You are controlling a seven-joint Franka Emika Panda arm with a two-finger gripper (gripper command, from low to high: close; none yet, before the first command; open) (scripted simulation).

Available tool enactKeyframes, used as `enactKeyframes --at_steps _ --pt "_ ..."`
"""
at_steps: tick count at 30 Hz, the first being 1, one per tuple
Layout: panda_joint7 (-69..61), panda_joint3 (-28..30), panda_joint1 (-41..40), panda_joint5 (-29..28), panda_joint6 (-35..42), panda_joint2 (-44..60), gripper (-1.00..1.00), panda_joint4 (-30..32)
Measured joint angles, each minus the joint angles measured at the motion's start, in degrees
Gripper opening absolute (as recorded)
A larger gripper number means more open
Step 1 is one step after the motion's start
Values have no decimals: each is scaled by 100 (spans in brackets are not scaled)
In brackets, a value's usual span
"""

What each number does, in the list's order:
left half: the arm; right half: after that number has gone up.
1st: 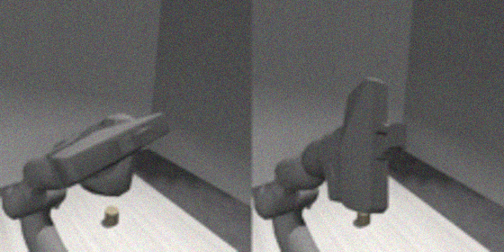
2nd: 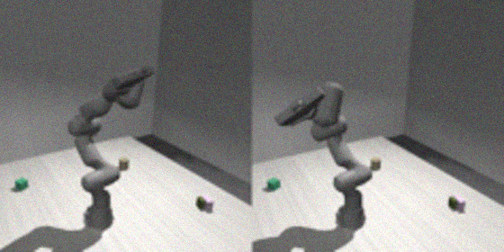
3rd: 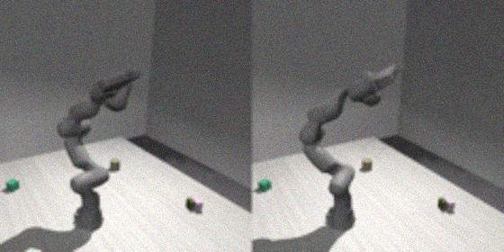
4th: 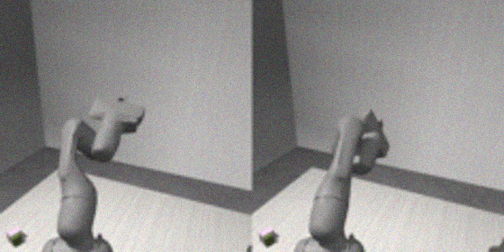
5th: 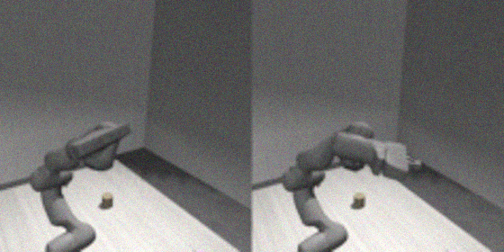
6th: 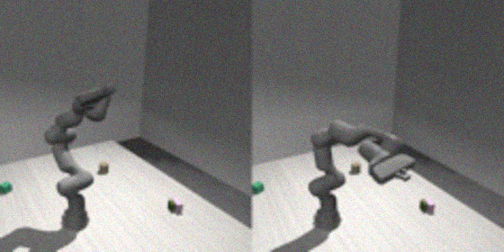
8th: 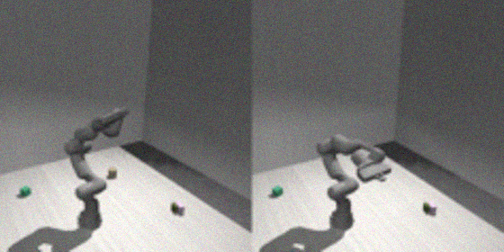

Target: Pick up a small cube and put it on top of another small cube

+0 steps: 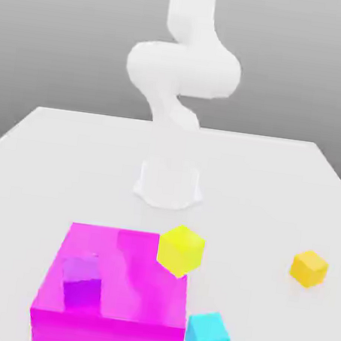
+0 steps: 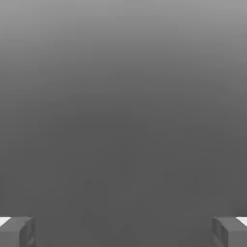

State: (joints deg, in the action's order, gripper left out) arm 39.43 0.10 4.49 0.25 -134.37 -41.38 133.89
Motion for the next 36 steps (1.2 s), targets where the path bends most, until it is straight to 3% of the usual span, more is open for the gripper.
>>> enactKeyframes --at_steps 11,20,26,32,33,36 --pt "-2891 -129 1838 181 -1148 1977 0 937" --pt "-5142 -634 2943 219 -2073 3566 0 1691" --pt "-6190 -909 3642 -273 -2712 4646 0 2154" --pt "-5924 -443 4019 -849 -3668 5872 0 1992" --pt "-5899 -385 4070 -882 -3767 5995 -100 1969" --pt "-5897 -385 4070 -884 -3762 5995 -100 1969"
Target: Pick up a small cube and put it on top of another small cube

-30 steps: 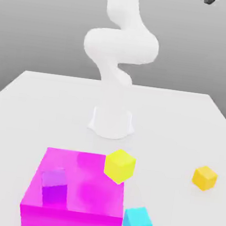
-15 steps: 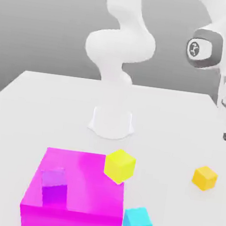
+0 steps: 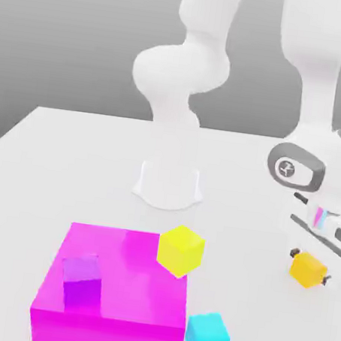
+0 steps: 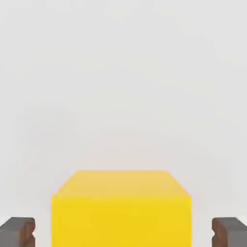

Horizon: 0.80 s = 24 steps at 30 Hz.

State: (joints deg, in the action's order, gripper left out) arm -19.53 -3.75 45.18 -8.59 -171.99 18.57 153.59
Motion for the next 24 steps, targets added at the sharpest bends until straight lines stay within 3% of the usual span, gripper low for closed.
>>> enactKeyframes --at_steps 4,10,20,24 --pt "3 -3 -4 -6 16 -11 -100 3" --pt "-403 -317 -199 539 907 -1123 -100 218" --pt "1114 1197 -2096 1003 2054 -1348 -100 -699" --pt "1262 1286 -2360 1345 1624 -638 -100 -973"
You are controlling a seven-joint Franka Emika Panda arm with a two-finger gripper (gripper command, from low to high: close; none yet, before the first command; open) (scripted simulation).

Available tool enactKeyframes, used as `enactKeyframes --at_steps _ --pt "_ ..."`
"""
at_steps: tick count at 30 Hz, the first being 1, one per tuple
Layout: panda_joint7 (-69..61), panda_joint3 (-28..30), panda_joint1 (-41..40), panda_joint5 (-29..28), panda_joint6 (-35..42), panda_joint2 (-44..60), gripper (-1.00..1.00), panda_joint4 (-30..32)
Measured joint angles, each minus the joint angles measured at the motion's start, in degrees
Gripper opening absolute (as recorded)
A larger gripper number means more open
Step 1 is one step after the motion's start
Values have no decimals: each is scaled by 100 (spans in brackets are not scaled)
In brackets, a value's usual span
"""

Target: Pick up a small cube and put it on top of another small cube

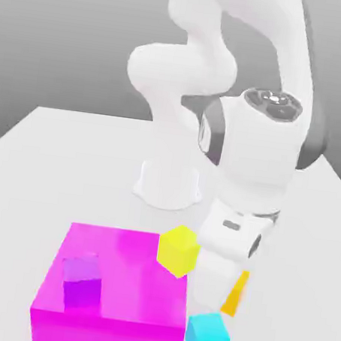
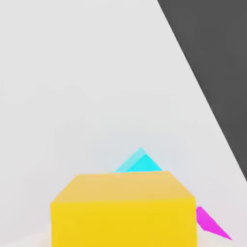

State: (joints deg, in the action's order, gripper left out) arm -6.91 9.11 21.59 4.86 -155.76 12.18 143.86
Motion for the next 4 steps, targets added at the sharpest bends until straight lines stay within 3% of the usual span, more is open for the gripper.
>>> enactKeyframes --at_steps 1,4 --pt "-36 -47 -48 70 -163 183 100 -16" --pt "-36 -47 -48 70 -163 183 100 -16"
